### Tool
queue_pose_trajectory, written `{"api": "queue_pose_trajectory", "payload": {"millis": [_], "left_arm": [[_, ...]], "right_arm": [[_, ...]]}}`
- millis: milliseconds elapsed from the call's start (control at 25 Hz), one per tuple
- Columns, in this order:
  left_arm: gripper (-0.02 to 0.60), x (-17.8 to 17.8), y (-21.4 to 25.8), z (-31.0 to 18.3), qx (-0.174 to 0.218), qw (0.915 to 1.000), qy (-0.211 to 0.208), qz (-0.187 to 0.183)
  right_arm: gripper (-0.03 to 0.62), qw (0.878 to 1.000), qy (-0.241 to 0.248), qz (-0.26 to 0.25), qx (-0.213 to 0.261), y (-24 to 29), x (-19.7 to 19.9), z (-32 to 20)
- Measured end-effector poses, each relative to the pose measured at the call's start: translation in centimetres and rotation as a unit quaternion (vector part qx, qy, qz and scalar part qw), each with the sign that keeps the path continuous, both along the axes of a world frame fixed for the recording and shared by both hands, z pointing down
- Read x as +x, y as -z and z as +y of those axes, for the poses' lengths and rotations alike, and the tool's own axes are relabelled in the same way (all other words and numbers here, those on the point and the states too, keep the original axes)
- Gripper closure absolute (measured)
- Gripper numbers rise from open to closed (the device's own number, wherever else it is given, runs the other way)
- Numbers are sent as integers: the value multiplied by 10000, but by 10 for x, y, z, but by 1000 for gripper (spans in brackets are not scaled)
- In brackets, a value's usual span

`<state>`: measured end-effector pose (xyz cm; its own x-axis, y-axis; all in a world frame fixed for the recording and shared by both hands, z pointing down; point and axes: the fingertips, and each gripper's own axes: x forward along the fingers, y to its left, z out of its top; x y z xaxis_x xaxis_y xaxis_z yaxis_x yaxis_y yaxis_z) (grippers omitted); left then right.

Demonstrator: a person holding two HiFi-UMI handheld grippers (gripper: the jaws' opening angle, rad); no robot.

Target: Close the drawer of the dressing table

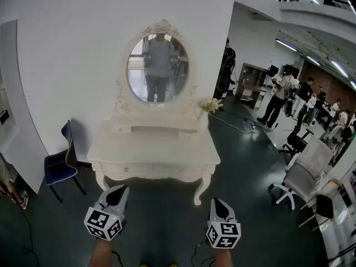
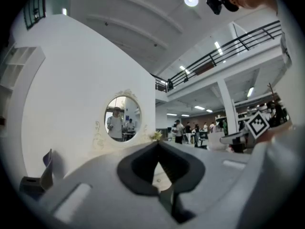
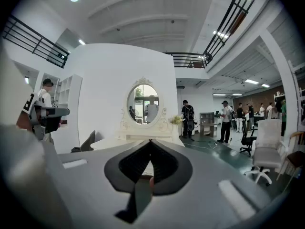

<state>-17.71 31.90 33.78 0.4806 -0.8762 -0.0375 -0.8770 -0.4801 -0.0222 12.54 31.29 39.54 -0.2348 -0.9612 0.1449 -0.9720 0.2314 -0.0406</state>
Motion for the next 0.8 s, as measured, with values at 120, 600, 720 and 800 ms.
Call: {"api": "queue_pose_trajectory", "payload": {"millis": [120, 600, 720, 800], "left_arm": [[583, 4, 1, 5, 7, 10000, -24, 0], [583, 11, -1, 7, -4, 9999, -82, -72], [583, 14, -1, 8, -13, 9999, -102, -80], [583, 16, -2, 8, -24, 9999, -114, -96]], "right_arm": [[592, 10000, -14, 17, 11, 1, 1, 4], [592, 10000, -54, -36, -30, -4, 6, 8], [592, 10000, -38, -43, -10, -3, 6, 9], [592, 10000, -62, -3, -2, -4, 7, 9]]}}
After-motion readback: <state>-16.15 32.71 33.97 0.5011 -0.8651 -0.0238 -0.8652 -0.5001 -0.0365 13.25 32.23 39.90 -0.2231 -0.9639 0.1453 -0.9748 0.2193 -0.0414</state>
